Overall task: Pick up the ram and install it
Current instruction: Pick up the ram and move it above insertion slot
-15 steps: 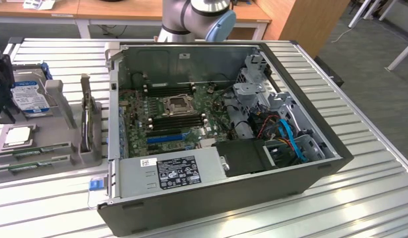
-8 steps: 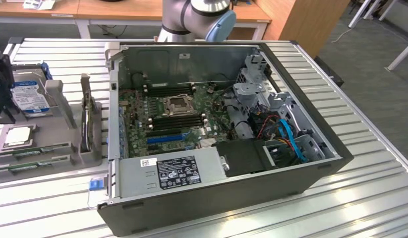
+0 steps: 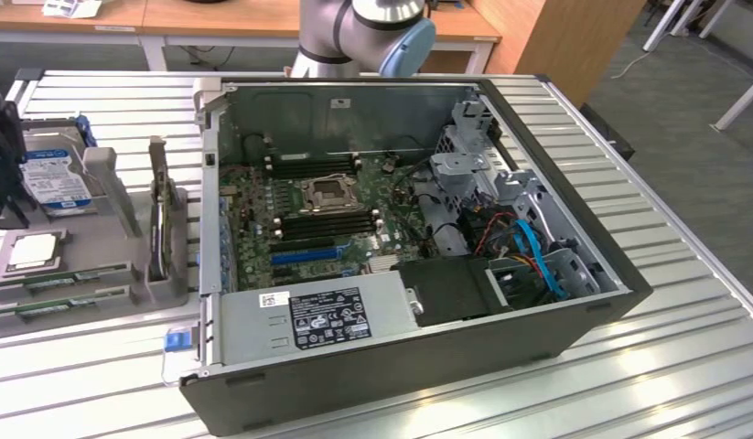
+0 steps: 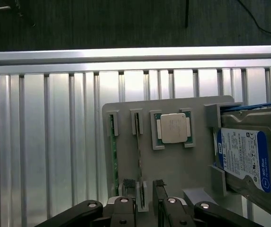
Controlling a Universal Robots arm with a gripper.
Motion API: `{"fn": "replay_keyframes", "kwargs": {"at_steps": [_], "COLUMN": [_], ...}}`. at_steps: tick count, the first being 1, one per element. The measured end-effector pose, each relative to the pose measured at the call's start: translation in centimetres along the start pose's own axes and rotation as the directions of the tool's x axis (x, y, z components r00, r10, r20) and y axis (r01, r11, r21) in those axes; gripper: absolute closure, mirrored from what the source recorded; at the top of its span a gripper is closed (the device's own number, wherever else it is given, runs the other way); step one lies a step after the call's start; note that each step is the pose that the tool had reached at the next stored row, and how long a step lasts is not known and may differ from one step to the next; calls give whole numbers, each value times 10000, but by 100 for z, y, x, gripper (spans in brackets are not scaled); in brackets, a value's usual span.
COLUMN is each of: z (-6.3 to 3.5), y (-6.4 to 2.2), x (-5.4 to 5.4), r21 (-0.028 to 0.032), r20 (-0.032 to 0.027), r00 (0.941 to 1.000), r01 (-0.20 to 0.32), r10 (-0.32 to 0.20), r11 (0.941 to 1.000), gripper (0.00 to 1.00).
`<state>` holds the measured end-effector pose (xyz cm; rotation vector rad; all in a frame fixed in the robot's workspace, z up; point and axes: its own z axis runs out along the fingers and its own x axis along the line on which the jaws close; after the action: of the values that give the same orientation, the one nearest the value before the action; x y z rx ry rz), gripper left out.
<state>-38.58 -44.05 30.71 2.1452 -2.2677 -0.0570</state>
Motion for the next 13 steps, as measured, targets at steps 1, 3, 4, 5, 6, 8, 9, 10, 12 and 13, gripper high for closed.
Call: {"fn": "replay_keyframes", "kwargs": {"at_steps": [1, 3, 4, 5, 6, 8, 9, 10, 12, 13], "z": [7, 26, 38, 49, 63, 92, 107, 124, 159, 177], "y": [0, -1, -1, -2, -2, -4, -4, -5, -6, -7], "x": [0, 0, 1, 1, 1, 1, 2, 2, 2, 2], "r21": [0, -3, -3, -4, -4, -3, -4, -4, -4, -4], "r20": [0, -3, -2, -3, -3, -3, -4, -3, -3, -4], "r00": [10000, 10000, 10000, 10000, 10000, 10000, 10000, 10000, 10000, 10000], "r01": [0, 0, 0, 0, 0, 0, 0, 0, 0, 0], "r10": [0, 0, 0, 0, 0, 0, 0, 0, 0, 0], "r11": [10000, 10000, 10000, 10000, 10000, 10000, 10000, 10000, 10000, 10000], "gripper": [71, 71, 71, 71, 71, 71, 71, 71, 71, 71]}}
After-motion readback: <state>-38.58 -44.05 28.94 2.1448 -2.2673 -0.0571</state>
